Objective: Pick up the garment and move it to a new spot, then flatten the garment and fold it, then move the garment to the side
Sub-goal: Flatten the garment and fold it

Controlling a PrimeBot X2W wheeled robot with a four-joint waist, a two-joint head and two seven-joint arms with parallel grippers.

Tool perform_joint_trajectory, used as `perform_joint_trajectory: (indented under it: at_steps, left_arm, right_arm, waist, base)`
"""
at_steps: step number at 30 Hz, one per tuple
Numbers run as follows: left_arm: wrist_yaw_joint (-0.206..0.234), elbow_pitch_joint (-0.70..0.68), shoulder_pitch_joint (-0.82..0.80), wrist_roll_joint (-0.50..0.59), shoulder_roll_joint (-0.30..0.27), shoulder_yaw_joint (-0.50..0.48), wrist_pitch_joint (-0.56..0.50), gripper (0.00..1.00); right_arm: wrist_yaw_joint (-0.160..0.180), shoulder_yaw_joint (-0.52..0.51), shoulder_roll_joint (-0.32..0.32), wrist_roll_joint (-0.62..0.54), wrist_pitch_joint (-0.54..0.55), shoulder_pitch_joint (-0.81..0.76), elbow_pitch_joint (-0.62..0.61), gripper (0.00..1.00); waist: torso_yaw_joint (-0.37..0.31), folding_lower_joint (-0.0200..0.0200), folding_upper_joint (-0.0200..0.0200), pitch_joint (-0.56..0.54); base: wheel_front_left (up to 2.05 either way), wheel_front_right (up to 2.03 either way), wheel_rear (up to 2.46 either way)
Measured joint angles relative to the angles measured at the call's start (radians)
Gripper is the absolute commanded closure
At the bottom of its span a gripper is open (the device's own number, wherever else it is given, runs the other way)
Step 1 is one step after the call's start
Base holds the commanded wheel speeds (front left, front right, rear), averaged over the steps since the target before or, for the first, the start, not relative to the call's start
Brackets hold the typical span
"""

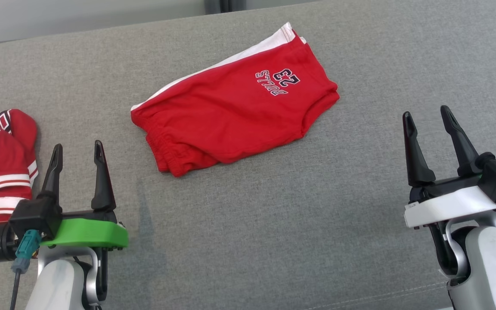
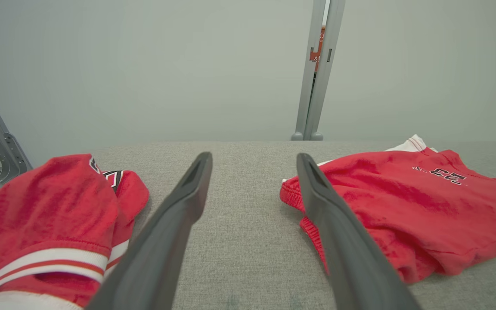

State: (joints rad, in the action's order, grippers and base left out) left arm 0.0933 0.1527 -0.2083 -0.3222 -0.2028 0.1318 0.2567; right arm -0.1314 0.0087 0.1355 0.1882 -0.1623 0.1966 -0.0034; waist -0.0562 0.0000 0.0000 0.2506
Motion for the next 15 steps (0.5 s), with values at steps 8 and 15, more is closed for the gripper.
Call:
perform_joint_trajectory:
  at_steps: [8,15]
  left_arm:
    - [0.004,-0.004,0.002,-0.002,-0.002,0.006,-0.002,0.0]
    - [0.004,-0.017,-0.004,-0.003,-0.003,0.021,-0.003,0.0]
  right_arm:
    - [0.0,-0.007,-0.005,-0.004,0.015,-0.009,-0.02,0.0]
    - [0.0,-0.018,0.003,0.005,0.03,-0.002,-0.012,0.0]
  waist:
    - [0.002,0.0,0.0,-0.001]
    - [0.012,0.0,0.0,0.018]
  base:
    - [0.0,0.0,0.0]
    - [0.0,0.0,0.0]
